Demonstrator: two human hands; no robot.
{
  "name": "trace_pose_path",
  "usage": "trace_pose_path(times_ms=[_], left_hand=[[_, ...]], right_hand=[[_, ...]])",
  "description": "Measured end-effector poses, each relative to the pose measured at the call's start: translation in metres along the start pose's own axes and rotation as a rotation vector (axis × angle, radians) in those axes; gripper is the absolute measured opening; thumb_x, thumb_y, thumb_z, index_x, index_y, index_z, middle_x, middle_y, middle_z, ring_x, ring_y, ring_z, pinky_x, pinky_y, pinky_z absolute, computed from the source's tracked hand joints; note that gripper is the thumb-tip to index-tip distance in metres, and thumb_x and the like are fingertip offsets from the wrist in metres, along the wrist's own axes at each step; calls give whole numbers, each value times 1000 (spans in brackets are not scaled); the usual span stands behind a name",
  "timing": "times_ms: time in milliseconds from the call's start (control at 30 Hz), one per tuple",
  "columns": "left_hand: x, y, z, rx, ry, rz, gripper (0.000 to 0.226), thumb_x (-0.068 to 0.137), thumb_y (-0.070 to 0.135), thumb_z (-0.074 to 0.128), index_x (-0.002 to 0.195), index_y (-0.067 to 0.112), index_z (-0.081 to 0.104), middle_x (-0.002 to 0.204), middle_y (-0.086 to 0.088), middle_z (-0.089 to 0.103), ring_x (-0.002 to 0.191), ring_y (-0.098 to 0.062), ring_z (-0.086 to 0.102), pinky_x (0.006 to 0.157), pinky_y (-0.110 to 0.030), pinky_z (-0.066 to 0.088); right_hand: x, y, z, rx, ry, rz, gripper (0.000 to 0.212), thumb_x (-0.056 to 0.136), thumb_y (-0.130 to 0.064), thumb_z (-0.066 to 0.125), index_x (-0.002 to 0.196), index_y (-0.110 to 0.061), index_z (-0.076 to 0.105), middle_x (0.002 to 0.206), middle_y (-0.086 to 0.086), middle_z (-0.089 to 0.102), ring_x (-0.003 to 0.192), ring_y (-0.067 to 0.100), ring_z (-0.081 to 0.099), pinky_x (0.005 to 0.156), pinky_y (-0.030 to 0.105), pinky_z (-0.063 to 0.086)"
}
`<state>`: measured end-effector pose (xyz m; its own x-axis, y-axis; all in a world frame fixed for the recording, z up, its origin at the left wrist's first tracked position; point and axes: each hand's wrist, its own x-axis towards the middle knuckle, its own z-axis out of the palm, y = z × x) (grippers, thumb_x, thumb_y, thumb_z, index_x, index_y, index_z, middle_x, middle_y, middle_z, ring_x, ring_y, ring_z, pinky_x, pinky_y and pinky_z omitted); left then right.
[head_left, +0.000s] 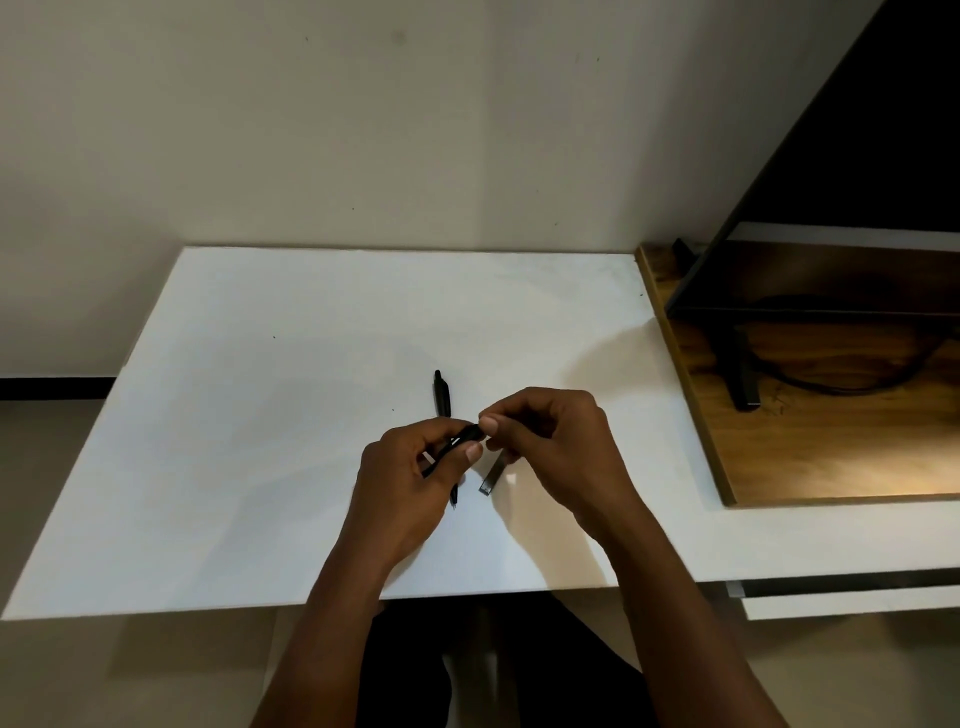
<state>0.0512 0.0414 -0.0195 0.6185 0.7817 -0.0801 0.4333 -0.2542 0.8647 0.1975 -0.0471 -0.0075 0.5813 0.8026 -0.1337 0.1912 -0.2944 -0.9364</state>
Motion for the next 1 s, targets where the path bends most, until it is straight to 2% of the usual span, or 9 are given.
trace_pose_path(times_ms=[167,333,433,533,600,667,733,833,1000], left_hand=[[0,2,1,0,-53,3,19,91,27,68,107,24,77,84,6,75,68,12,62,58,0,41],[0,0,-2,-12,-47,-17,18,91,27,69,107,26,77,76,12,73,64,10,63,58,-1,40],[0,-2,0,-70,-38,-46,17,90,26,71,104,30,78,73,13,70,63,4,66,56,-1,40],[1,-5,2,-107,-16,-71,16,90,28,71,103,34,78,78,12,72,67,-1,70,63,-5,44],[2,-6,2,-115,-13,-76,16,90,29,70,104,34,77,82,11,74,70,-5,72,68,-13,47],[2,-7,2,-111,-10,-75,16,90,30,70,104,34,77,83,10,74,72,-8,73,67,-14,46],[2,-7,2,-97,-13,-75,16,90,30,70,104,35,77,80,12,73,70,-5,71,63,-8,43],[1,-7,3,-83,-12,-69,16,90,31,70,103,36,77,72,18,70,65,-1,69,59,-4,41],[2,-7,3,-90,-12,-65,17,90,30,70,105,35,77,81,17,73,67,5,68,60,-1,41]], right_hand=[[-1,1,-3,13,-10,47,8,90,-13,72,84,-10,77,69,6,76,67,20,75,75,34,62],[0,2,-2,215,54,118,11,95,-7,65,89,-2,73,76,10,78,69,23,77,69,30,62],[3,4,-15,228,210,103,10,93,-7,67,85,-5,73,75,10,77,67,24,77,66,30,62],[6,14,-35,90,429,74,10,91,-7,69,84,-13,75,70,5,76,64,18,75,71,34,62],[5,22,-46,-38,475,98,10,90,-7,70,89,-15,76,73,1,76,66,14,75,75,35,62],[4,28,-51,-108,440,151,11,89,-3,71,93,-12,77,78,1,76,69,12,74,80,37,63],[2,30,-51,-193,393,172,12,86,-2,75,94,-10,78,83,2,77,75,11,73,82,36,62],[1,28,-46,-323,361,124,14,83,-2,77,93,-12,77,82,2,78,79,13,73,80,35,61],[2,24,-35,-463,355,51,17,80,-1,79,92,-11,76,83,2,78,79,15,73,79,28,58]])
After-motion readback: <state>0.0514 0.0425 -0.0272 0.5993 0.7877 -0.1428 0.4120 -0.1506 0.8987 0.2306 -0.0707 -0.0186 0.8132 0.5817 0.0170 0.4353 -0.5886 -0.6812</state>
